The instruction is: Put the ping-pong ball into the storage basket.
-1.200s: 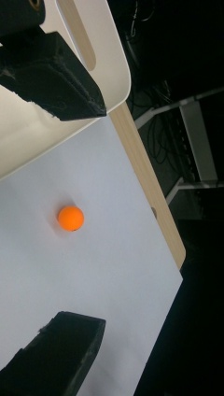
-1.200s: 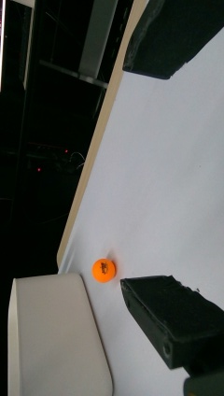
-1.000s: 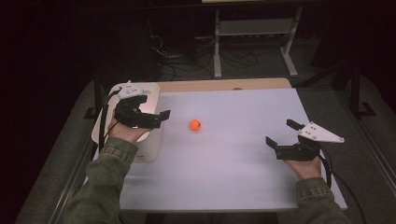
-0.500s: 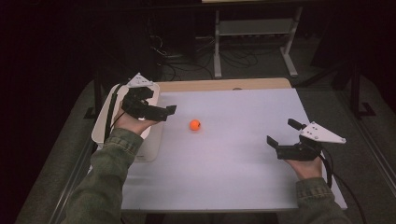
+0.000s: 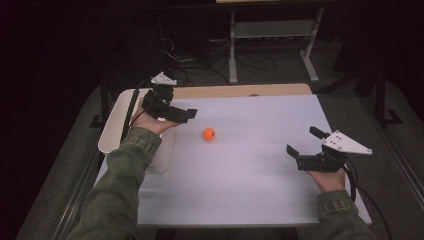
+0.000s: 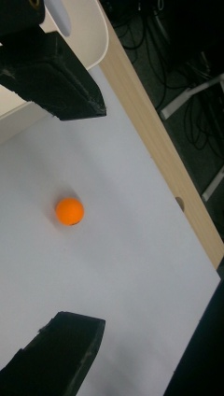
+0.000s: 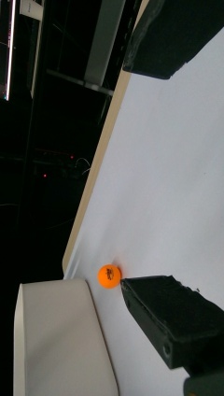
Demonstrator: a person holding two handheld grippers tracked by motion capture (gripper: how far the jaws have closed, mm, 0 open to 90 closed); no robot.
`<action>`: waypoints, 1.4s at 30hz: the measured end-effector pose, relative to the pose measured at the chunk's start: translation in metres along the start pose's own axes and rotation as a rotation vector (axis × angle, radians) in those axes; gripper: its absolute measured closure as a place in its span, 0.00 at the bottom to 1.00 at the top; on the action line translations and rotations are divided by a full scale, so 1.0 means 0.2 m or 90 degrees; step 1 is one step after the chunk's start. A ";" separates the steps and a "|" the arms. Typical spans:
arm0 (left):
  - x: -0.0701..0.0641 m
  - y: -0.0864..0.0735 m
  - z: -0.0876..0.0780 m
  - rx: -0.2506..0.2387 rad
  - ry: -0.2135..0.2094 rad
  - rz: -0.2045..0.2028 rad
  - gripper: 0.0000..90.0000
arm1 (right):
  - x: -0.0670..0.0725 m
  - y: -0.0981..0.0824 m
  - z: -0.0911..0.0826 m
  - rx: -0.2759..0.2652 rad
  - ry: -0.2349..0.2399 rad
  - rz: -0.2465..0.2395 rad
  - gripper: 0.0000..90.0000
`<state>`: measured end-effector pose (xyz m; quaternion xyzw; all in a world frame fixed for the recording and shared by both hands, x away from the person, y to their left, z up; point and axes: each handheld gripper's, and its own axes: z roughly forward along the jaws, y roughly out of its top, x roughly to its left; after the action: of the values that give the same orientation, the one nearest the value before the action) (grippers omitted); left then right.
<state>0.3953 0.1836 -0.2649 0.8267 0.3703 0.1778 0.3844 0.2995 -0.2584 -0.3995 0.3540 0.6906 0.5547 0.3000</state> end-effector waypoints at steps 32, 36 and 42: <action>0.04 0.08 0.26 0.097 -0.040 -0.041 0.01 | -0.02 -0.02 0.01 0.015 0.011 0.017 0.00; 0.04 0.09 0.30 0.104 -0.048 -0.048 0.01 | -0.02 -0.02 0.02 0.017 0.012 0.016 0.00; 0.03 0.09 0.34 0.127 -0.053 -0.041 0.01 | -0.01 -0.02 0.02 0.019 0.013 0.017 0.00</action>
<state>0.4476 0.1451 -0.2942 0.8551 0.3965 0.0933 0.3207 0.3033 -0.2594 -0.4039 0.3623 0.6970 0.5518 0.2802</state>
